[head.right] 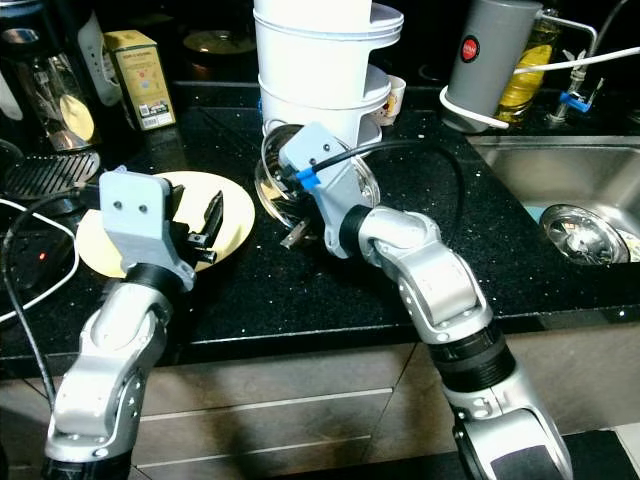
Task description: Kitchen organization
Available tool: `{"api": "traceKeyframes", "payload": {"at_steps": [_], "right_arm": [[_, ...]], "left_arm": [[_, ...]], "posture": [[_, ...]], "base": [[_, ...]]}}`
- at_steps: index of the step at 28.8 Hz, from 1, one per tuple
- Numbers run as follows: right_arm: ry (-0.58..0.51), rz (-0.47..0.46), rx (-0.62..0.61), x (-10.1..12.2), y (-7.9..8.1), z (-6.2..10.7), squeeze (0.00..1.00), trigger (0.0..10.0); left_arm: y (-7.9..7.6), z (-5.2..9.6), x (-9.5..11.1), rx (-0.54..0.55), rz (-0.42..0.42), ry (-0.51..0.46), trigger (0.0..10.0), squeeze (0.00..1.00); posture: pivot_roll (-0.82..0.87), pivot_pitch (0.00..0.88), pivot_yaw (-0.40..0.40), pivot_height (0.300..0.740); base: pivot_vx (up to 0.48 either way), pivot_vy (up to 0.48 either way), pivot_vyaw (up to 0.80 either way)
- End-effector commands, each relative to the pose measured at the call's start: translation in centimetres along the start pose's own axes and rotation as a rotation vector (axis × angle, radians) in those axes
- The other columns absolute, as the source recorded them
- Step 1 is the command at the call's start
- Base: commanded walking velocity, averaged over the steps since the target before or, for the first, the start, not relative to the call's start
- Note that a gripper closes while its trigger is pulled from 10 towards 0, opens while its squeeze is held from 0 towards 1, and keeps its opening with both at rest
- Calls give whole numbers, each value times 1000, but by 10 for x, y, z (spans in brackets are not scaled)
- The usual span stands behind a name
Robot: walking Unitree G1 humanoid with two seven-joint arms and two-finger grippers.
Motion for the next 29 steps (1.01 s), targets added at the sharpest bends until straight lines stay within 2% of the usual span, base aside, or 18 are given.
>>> {"api": "traceKeyframes", "payload": {"at_steps": [1,10,14,24,29], "right_arm": [[-18,21,-26,3,-4,1,0,10000],[-41,13,-96,9,-18,3,0,10000],[-56,6,-161,12,-29,6,0,10000],[-53,21,-198,12,-33,5,0,10000],[-39,37,-245,10,-41,6,0,10000]], "left_arm": [[-4,1,-1,-15,11,9,10000,0],[-6,1,1,-25,14,4,10000,0],[-6,0,2,-32,14,6,10000,0],[-7,0,3,-35,16,9,10000,0],[-6,0,3,-33,16,11,10000,0]], "posture": [[61,0,-79,740],[63,0,-73,740],[64,0,-68,740],[63,0,-63,740],[61,0,-63,740]], "base": [[0,-420,0],[0,-425,0],[0,-426,0],[0,-423,0],[0,-425,0]]}}
Point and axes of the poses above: a point about 5 cm out from each wrist's last joint towards the gripper, its own z axis pointing back from the gripper into the wrist, its own x axis along the axis of the wrist's last joint, y = z × x, the point moved 1 cm from there along -z, pointing out of the wrist towards the gripper, and after that the axes turned 4 degrees about -z, right-handed, at the moved point
